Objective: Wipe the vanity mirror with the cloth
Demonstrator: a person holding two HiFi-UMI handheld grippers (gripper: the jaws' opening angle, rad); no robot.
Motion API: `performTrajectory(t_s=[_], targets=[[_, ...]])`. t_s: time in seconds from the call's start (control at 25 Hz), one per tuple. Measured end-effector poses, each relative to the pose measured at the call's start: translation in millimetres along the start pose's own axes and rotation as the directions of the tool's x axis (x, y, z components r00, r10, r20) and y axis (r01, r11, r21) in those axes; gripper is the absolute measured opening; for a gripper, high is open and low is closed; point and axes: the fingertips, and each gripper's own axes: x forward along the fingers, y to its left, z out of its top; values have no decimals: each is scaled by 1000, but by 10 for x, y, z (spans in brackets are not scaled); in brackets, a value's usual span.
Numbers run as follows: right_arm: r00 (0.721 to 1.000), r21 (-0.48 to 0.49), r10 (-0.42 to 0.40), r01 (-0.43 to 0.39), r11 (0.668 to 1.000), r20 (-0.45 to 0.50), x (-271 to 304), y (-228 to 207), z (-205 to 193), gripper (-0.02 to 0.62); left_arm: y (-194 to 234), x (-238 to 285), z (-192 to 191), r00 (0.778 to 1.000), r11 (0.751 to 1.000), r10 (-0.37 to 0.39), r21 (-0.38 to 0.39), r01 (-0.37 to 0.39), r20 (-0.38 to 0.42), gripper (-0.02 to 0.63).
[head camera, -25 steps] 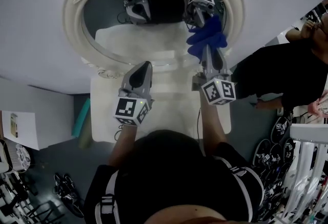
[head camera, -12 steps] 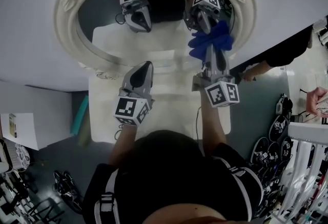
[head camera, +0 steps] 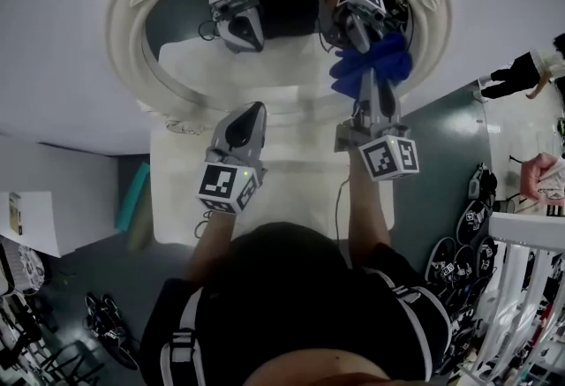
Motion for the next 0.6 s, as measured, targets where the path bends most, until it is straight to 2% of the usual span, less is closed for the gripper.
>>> performTrajectory(t_s=[0.44, 0.6], targets=[[999, -38, 24, -22, 999, 37, 19, 93, 289, 69, -6, -192, 2, 999, 1000, 22, -13, -22, 27, 6], [998, -69, 51, -47, 996, 47, 151, 469, 415, 69, 156, -402, 155, 999, 1000, 26, -19, -25, 42, 6]])
